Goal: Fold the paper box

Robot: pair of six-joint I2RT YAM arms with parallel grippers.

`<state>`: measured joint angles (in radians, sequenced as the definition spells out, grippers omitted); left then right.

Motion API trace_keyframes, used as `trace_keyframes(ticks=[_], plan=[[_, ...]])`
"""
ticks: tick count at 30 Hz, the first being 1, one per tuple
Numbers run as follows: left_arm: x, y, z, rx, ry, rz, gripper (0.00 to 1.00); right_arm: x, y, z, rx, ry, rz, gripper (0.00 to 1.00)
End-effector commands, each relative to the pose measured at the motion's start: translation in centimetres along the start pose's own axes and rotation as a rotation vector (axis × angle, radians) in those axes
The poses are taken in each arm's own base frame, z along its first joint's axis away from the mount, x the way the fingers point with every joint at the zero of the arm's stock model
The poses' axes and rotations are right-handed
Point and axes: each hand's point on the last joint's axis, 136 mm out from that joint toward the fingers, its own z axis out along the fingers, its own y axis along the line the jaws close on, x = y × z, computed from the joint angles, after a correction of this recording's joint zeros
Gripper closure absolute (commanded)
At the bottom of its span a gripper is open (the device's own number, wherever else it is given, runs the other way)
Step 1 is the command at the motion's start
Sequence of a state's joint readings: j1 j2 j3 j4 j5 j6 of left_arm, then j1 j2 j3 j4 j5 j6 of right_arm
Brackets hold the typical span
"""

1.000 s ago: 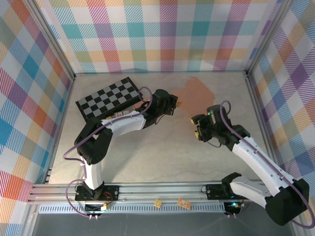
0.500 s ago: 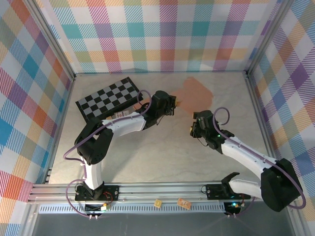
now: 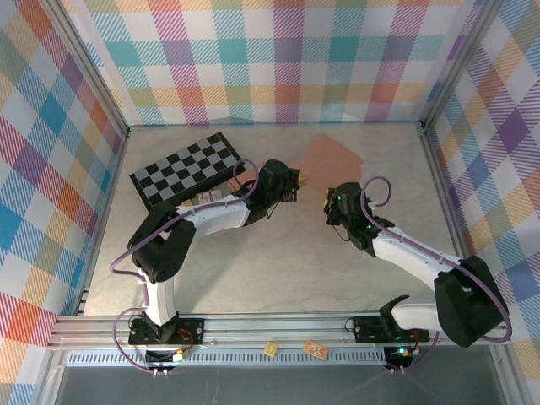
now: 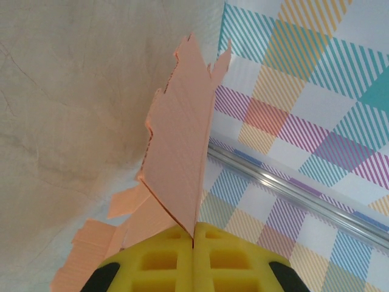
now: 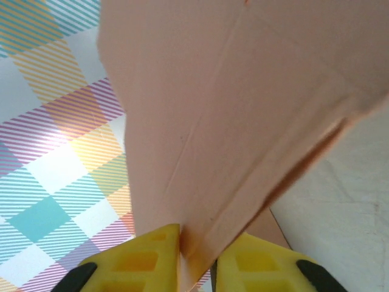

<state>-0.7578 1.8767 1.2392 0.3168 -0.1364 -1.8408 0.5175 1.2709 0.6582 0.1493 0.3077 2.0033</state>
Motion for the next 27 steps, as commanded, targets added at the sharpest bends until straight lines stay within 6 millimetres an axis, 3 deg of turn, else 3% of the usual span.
trace_keyframes(ticks=[1, 8, 15, 17, 22, 27], plan=[[1.3, -0.9, -0.7, 0.032, 0.043, -0.014, 1.00, 0.5, 1.5, -0.3, -0.027, 0.010, -0.016, 0.85], [1.9, -0.9, -0.8, 0.028, 0.074, -0.005, 1.00, -0.4, 3.6, 0.0, -0.059, 0.016, -0.065, 0.99], [4.0, -3.8, -1.8, 0.029, 0.143, 0.134, 0.48, -0.9, 6.7, -1.3, -0.039, 0.014, -0.172, 1.00], [4.5, -4.2, -2.9, -0.010, 0.157, 0.181, 0.41, -1.2, 7.9, -1.8, -0.046, 0.011, -0.198, 1.00], [5.6, -3.0, -7.0, -0.189, 0.189, 0.295, 0.39, -1.2, 10.9, -2.6, -0.043, 0.053, -0.268, 1.00], [3.0, -6.8, -10.9, -0.173, 0.106, 0.419, 0.40, -0.7, 13.9, -4.5, -0.053, 0.078, -0.349, 1.00]])
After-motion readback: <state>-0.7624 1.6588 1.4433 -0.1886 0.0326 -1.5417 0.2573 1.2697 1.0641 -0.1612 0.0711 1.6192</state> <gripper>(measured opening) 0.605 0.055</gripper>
